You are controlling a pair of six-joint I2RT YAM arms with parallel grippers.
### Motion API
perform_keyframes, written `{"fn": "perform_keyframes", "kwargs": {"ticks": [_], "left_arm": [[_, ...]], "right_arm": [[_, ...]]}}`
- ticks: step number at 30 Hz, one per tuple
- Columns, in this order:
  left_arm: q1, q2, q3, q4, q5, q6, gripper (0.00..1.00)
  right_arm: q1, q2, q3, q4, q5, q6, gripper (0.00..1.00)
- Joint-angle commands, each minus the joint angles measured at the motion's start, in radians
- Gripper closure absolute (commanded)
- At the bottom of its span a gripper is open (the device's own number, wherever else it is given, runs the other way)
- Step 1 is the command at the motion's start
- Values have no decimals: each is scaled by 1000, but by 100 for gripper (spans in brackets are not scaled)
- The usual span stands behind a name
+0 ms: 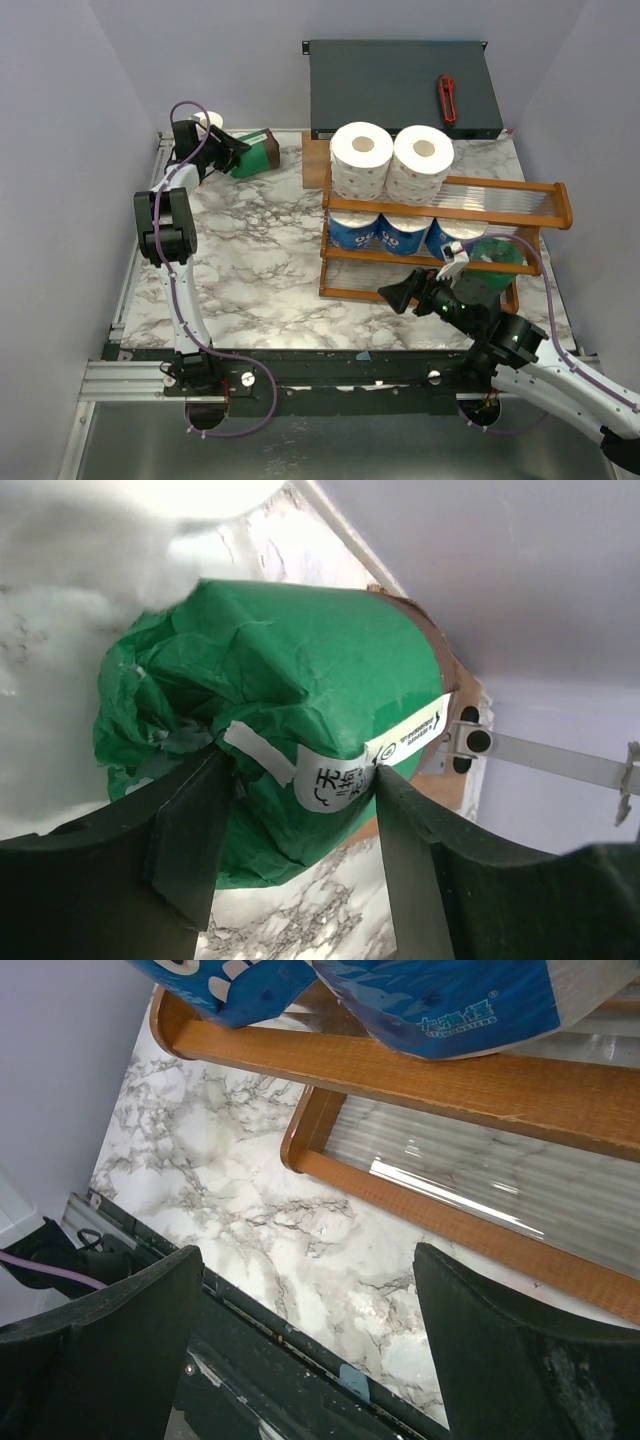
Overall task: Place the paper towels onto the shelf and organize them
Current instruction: Adjust the paper towel at the center of the board.
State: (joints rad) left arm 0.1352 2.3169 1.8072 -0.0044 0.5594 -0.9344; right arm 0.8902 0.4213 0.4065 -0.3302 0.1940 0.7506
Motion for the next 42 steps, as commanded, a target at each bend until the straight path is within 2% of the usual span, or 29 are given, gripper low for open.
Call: {"fn": "perform_keyframes", "kwargs": {"ticks": [1, 7, 13, 21, 26, 33, 38, 41, 42], "left_arm": [[-9, -56, -101, 115, 53, -53, 43], [-19, -86, -176, 155, 52, -60, 36], [-19, -118, -223, 164, 8, -63, 21], [-13, -99, -224, 220, -4, -114, 19], [-19, -94, -250, 301, -1, -160, 22], [-30, -77, -264, 384, 14, -203, 35], [-34, -58, -264, 423, 20, -230, 50], [-34, -49, -260, 440, 26, -243, 51], [-34, -48, -259, 438, 25, -244, 48]], "right_arm": [[2, 8, -14, 26, 21, -10, 11], [2, 3, -18, 26, 16, 1, 11], [1, -5, -20, 28, 16, 8, 11], [2, 5, -26, 38, 18, 12, 11], [1, 16, -28, 50, 19, 8, 11], [1, 27, -29, 54, 19, 7, 11], [2, 16, -34, 47, 25, 10, 11], [2, 14, -35, 46, 28, 10, 11], [2, 14, -36, 46, 28, 10, 11]]}}
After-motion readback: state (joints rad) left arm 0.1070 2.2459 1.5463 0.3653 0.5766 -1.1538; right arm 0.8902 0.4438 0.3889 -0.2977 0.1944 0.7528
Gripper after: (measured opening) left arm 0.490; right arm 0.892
